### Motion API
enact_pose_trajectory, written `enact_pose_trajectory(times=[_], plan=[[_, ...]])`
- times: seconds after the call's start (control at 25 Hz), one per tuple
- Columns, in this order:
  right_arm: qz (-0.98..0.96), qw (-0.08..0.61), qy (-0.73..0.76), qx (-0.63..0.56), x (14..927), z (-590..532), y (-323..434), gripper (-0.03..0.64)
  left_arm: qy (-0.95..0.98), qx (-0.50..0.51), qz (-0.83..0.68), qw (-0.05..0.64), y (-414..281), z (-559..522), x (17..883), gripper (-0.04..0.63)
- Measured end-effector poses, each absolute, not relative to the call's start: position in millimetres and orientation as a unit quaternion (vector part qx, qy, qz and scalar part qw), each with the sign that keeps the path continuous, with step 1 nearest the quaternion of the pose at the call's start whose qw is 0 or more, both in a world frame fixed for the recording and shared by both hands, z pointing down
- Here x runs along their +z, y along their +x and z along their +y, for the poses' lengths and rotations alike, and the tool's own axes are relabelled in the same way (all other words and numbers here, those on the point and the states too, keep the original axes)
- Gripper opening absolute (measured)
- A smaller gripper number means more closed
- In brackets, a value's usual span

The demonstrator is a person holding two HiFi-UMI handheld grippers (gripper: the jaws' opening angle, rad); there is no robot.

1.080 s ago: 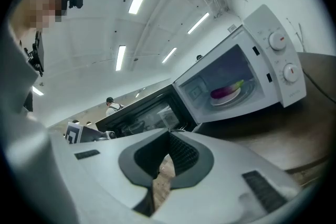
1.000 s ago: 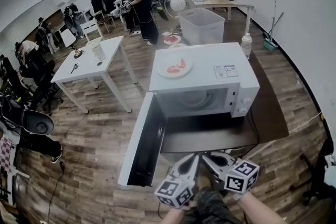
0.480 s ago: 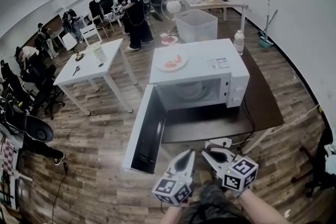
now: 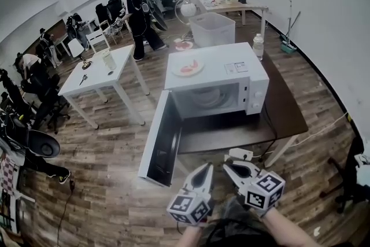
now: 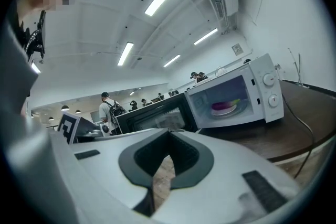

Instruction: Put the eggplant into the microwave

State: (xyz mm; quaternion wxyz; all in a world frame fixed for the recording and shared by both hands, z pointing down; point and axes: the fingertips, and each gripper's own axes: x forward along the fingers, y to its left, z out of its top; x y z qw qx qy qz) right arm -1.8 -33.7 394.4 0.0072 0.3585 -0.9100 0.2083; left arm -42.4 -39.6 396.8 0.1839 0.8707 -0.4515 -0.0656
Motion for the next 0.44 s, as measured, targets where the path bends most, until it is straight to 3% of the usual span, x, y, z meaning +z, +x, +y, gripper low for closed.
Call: enact_pose_trajectory(times=[0.44], plan=[[-0.909, 0.03, 0.365, 0.2, 392.0, -37.5, -8.9, 0.0, 0.867, -0.078, -0.454, 0.188, -52.3, -46.7, 390.2, 0.003]])
